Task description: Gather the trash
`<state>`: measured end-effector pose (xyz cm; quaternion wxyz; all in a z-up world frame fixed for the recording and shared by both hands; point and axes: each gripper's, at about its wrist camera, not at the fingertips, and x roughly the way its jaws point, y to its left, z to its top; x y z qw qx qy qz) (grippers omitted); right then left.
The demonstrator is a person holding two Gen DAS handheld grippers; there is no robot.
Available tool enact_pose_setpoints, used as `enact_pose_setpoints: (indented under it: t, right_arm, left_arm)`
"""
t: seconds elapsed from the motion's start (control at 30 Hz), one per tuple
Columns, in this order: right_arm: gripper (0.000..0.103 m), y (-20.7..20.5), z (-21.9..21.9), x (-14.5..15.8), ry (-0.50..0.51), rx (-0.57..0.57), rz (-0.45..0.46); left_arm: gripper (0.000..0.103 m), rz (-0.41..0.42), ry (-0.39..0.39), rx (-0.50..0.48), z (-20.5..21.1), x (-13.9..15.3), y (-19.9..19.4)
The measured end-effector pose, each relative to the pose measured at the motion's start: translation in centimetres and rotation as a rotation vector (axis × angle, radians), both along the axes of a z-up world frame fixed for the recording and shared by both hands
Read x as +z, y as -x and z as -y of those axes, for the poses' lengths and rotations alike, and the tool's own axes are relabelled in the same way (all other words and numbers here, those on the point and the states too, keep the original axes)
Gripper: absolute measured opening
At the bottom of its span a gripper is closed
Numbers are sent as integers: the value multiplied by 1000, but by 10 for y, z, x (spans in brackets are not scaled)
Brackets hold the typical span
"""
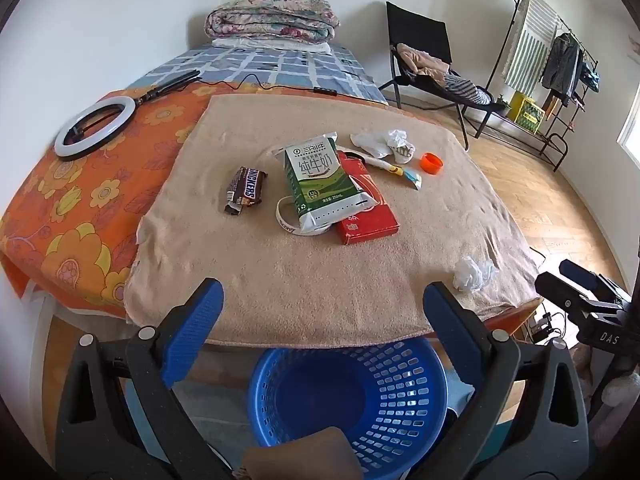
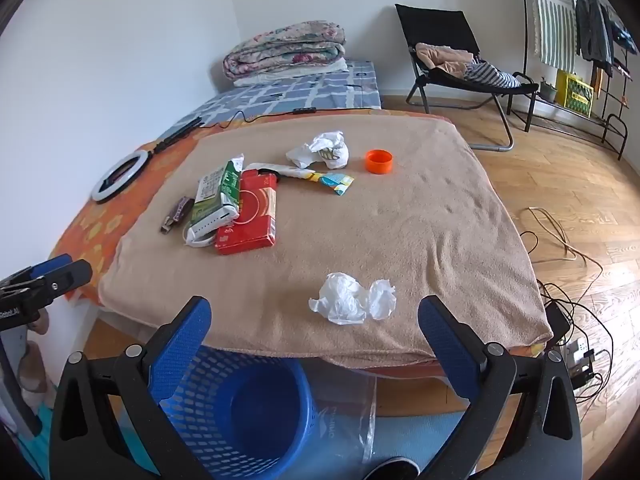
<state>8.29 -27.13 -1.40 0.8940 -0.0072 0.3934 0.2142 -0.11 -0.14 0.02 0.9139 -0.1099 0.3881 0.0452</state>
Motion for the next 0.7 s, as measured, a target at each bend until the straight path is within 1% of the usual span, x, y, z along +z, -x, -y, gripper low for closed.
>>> enact_pose_setpoints:
  t: [0.03, 0.07, 0.1, 0.23, 0.27, 0.37, 0.5, 0.7]
  right_arm:
    - [102, 1, -1, 0, 0, -1, 0]
    - [102, 3, 0, -1, -7, -1, 3]
    - [102, 4, -1, -1, -9, 1, 1]
    - [102, 7, -4, -3, -2, 6, 6]
    - [102, 1, -1, 4, -2, 4, 9]
    - [102, -1, 2, 8, -8, 5, 15]
    - [102, 7, 1, 8, -13, -8, 38]
    - [102, 7, 0, 8, -12, -8, 38]
  left_arm:
    - [102, 2, -3, -5, 1, 0, 1]
    - [102, -19, 39, 15, -4, 0, -1]
    - [102, -20, 36, 12, -3, -6, -2]
    - [102, -21, 18, 16, -4, -7, 1]
    - [102, -20, 16, 16, -5, -6, 1]
    - [102, -15, 1, 22, -2, -6, 2]
    - [102, -29, 1, 13, 1, -12, 1]
    - [102, -36, 2, 8, 3, -14, -2]
